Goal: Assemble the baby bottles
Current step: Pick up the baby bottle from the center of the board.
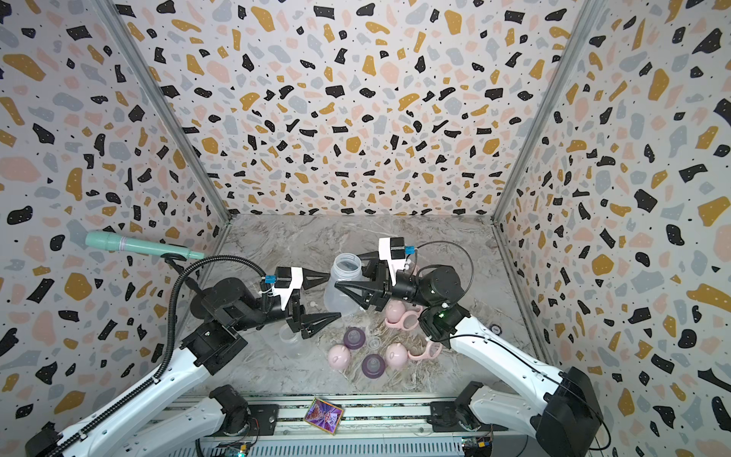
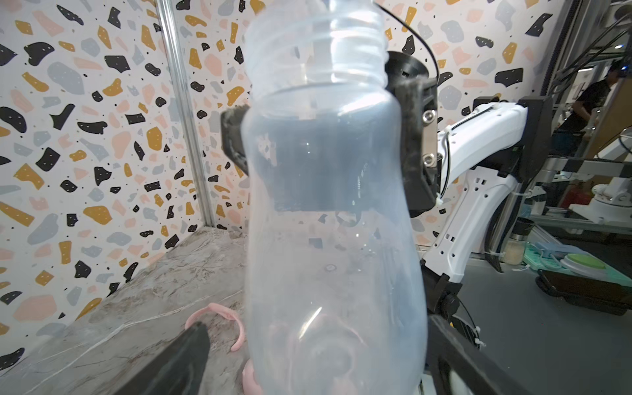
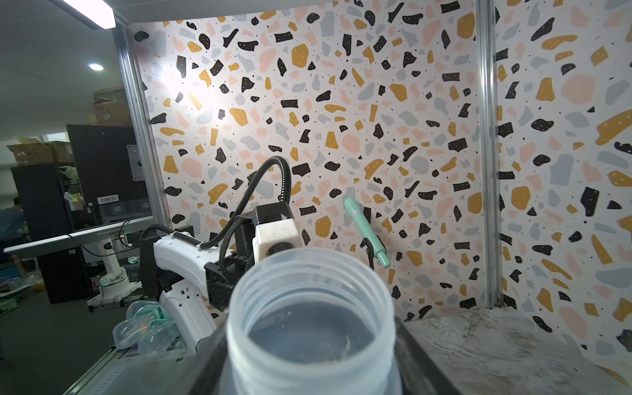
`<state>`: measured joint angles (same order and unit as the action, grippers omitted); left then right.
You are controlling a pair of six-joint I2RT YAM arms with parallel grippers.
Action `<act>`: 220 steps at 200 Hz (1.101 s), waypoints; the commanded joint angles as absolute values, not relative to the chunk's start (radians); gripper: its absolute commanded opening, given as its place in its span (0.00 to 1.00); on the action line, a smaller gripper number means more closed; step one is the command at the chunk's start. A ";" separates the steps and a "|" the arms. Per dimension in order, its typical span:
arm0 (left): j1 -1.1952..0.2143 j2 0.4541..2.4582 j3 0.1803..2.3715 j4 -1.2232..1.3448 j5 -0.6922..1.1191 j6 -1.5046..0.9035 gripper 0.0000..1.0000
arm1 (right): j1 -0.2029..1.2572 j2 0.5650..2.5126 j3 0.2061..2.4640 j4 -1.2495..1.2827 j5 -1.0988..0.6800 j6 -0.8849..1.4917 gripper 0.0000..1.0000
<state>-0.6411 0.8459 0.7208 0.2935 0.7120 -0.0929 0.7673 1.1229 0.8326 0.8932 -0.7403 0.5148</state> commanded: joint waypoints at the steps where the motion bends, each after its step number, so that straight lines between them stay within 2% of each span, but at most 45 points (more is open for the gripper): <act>1: -0.641 0.850 0.770 0.399 0.748 -0.154 0.95 | 0.797 1.136 0.835 1.037 -0.781 0.558 0.13; 59: -0.643 0.901 0.791 0.434 0.811 -0.239 0.90 | 0.842 1.194 0.833 1.170 -0.789 0.575 0.11; 187: -0.658 0.963 0.802 0.527 0.818 -0.346 0.77 | 0.862 1.253 0.798 1.320 -0.754 0.611 0.06; 220: -0.669 0.967 0.787 0.572 0.805 -0.379 0.87 | 0.862 1.275 0.792 1.396 -0.746 0.630 0.04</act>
<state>-0.6586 0.9604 0.7658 0.4721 0.8497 -0.3340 0.8394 1.2675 0.7971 1.3018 -0.7109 0.5961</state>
